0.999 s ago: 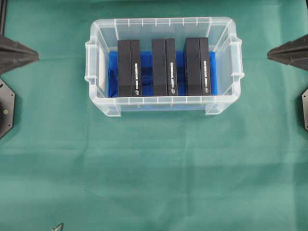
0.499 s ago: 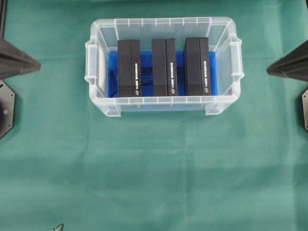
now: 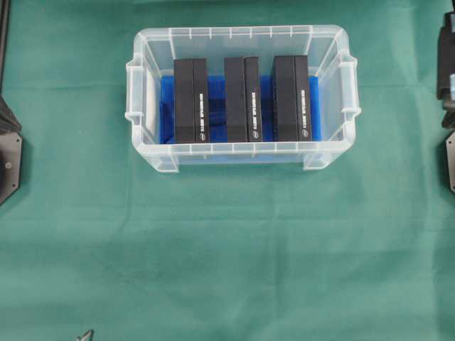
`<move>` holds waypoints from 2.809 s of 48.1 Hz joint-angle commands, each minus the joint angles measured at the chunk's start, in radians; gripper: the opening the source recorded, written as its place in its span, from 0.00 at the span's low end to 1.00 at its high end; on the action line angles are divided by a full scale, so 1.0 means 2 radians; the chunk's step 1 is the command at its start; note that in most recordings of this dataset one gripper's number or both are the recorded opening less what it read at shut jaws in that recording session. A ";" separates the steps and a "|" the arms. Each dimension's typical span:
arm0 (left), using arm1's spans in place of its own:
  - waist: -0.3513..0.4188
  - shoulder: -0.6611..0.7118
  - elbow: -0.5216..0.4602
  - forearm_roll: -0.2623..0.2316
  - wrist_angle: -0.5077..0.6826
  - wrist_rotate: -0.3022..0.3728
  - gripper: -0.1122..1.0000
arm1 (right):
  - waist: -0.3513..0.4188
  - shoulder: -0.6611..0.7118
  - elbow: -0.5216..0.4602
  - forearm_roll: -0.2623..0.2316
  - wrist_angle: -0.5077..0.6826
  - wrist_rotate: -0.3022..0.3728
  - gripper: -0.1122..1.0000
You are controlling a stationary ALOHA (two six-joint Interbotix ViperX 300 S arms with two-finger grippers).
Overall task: Take the box out of the case with the right arm.
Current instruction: 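Raise the right gripper from its rest pose above the table edge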
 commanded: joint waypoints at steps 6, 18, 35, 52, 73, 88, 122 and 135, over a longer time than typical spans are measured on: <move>-0.002 0.000 -0.013 0.001 0.001 -0.001 0.10 | -0.001 0.002 -0.013 -0.002 0.004 0.013 0.10; -0.002 0.001 -0.013 0.001 0.001 -0.002 0.10 | -0.002 0.002 -0.016 -0.002 0.005 0.174 0.10; -0.002 0.002 -0.013 0.001 0.001 -0.003 0.10 | -0.001 0.009 -0.015 -0.002 0.008 0.536 0.10; -0.002 0.002 -0.013 0.002 0.002 -0.003 0.10 | -0.025 0.040 -0.023 -0.021 0.005 0.538 0.10; -0.002 0.002 -0.012 0.001 0.004 -0.003 0.10 | -0.161 0.067 -0.024 -0.021 -0.022 0.430 0.10; -0.002 0.002 -0.013 0.001 0.004 -0.004 0.10 | -0.176 0.071 -0.019 -0.022 -0.036 0.425 0.10; -0.002 0.002 -0.013 0.002 0.005 -0.005 0.10 | -0.176 0.071 -0.009 -0.061 -0.031 0.477 0.96; -0.003 0.002 -0.013 0.001 0.005 -0.006 0.10 | -0.176 0.071 -0.008 -0.060 -0.031 0.478 0.93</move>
